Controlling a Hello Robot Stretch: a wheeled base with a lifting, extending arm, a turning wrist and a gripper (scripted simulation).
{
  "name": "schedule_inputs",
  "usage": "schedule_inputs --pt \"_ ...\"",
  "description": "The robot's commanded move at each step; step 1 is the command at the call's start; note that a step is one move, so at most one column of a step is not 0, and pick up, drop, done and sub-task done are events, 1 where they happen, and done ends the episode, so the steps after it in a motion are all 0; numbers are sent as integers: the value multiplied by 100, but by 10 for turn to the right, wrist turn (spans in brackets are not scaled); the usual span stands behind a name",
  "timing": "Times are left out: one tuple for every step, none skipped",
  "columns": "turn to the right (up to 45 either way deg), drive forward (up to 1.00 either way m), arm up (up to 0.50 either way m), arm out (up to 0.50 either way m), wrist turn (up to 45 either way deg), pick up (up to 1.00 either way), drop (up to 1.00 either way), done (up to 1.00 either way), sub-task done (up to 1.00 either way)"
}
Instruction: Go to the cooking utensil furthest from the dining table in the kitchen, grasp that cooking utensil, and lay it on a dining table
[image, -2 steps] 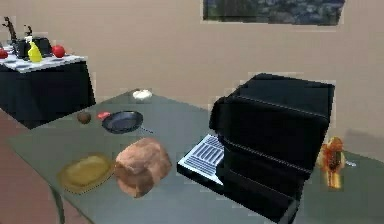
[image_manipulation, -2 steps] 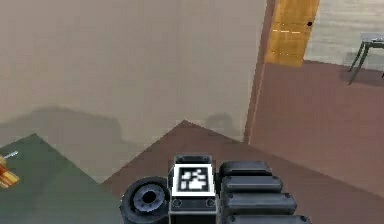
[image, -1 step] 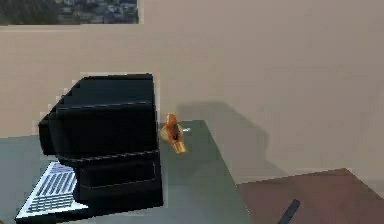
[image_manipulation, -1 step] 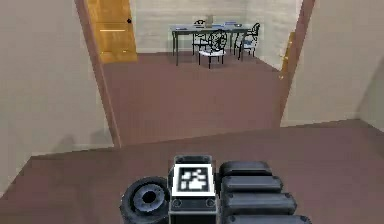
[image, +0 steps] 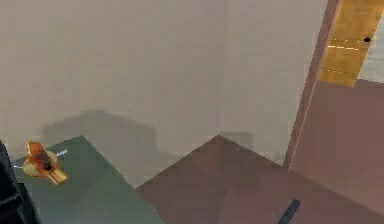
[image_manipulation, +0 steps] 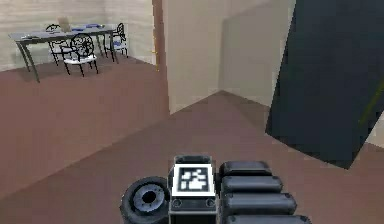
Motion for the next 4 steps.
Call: schedule_inputs --pt "-450 0 0 0 0 0 0 0 0" --pt "-450 0 0 0 0 0 0 0 0" --pt "-420 0 0 0 0 0 0 0 0" --pt "450 0 0 0 0 0 0 0 0"
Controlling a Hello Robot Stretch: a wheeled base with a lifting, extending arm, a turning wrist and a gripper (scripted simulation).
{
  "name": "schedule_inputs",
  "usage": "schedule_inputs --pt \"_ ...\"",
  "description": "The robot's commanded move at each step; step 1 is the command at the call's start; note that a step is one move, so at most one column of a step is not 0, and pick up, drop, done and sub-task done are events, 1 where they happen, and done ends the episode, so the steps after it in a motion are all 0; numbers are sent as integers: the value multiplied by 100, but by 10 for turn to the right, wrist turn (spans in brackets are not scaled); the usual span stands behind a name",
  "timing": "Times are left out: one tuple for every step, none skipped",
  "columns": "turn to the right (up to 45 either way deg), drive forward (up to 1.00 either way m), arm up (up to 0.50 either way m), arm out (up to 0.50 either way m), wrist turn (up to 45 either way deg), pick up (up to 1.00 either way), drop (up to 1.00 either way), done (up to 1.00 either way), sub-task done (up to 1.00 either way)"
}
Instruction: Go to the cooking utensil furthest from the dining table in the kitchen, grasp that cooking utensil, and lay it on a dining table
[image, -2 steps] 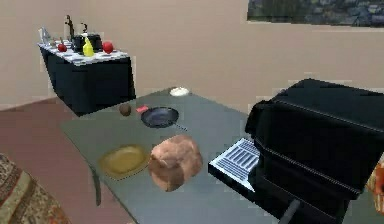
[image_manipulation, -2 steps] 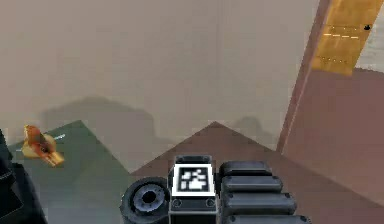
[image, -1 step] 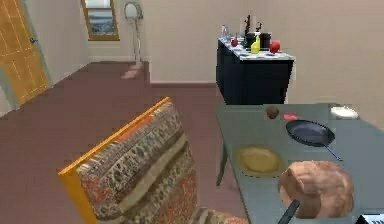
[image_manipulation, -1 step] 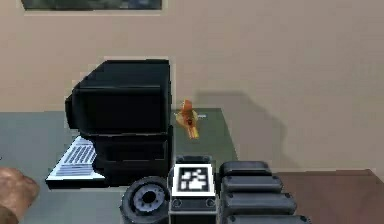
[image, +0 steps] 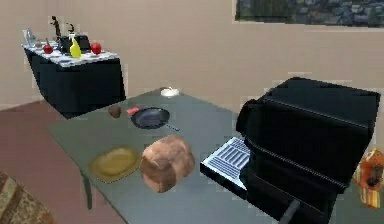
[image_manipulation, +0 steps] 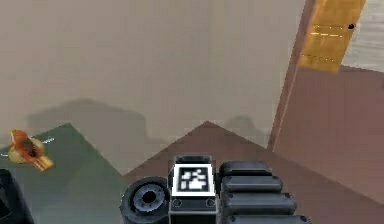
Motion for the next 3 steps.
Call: schedule_inputs --pt "450 0 0 0 0 0 0 0 0" --pt "450 0 0 0 0 0 0 0 0" --pt "60 0 0 0 0 0 0 0 0"
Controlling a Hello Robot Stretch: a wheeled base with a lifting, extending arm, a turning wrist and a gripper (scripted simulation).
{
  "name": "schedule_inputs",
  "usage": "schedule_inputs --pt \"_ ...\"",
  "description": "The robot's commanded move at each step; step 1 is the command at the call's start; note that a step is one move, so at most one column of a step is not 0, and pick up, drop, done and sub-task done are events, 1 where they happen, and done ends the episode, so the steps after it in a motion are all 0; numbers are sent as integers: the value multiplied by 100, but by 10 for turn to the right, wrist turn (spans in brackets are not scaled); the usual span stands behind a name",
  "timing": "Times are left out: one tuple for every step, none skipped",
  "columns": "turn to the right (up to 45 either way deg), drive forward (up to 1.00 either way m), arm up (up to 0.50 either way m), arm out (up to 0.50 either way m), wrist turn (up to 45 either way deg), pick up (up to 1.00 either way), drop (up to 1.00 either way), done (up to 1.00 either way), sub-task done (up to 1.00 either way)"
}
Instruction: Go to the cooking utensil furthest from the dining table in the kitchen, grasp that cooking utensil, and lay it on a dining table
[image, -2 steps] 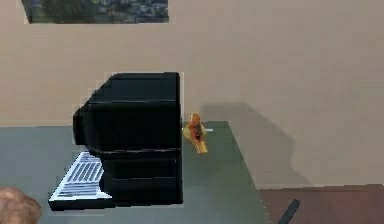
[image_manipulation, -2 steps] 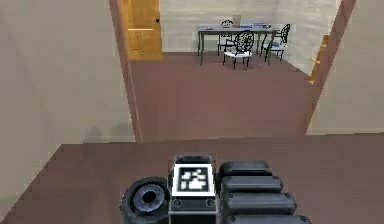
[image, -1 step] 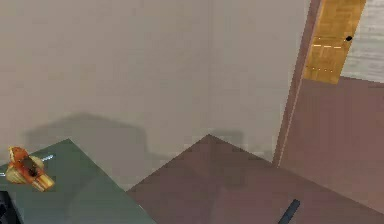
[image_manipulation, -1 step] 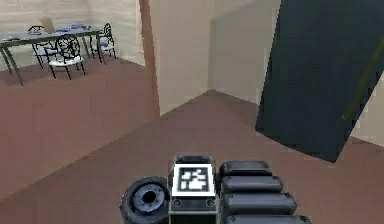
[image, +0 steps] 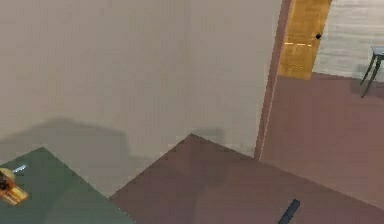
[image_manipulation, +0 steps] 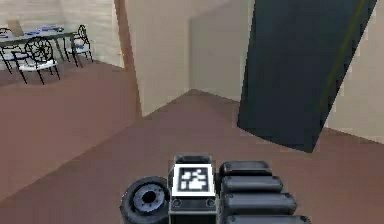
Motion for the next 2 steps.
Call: schedule_inputs --pt "-450 0 0 0 0 0 0 0 0" --pt "-450 0 0 0 0 0 0 0 0"
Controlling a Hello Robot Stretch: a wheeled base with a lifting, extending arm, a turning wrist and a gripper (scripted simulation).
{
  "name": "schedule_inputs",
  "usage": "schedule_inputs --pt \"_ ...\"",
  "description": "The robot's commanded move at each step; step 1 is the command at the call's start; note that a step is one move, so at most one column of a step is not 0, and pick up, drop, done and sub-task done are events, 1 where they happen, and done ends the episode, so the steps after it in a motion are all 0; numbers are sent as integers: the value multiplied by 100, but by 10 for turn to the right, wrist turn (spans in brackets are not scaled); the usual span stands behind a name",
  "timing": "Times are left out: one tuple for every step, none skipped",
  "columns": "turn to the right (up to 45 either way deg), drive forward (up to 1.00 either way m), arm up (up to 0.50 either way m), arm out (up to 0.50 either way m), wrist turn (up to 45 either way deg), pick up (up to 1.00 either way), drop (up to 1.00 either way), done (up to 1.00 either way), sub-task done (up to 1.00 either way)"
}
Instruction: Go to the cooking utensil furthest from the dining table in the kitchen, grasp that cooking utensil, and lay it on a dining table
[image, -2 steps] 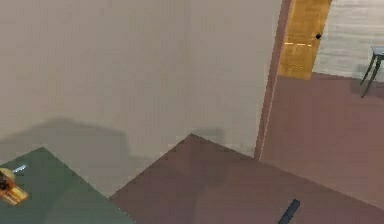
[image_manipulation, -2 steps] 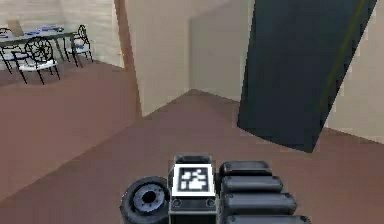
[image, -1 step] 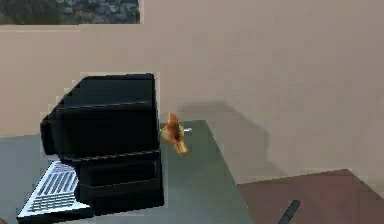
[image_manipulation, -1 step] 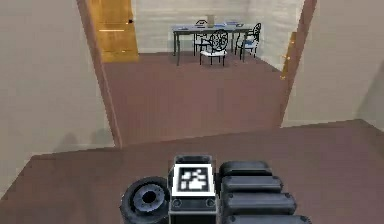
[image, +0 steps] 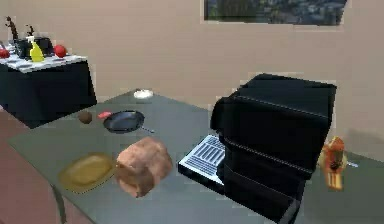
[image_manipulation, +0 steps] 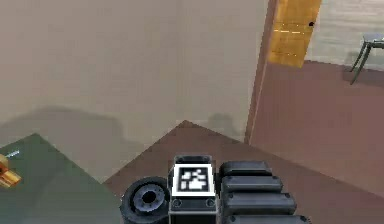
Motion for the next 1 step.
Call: schedule_inputs --pt "-450 0 0 0 0 0 0 0 0"
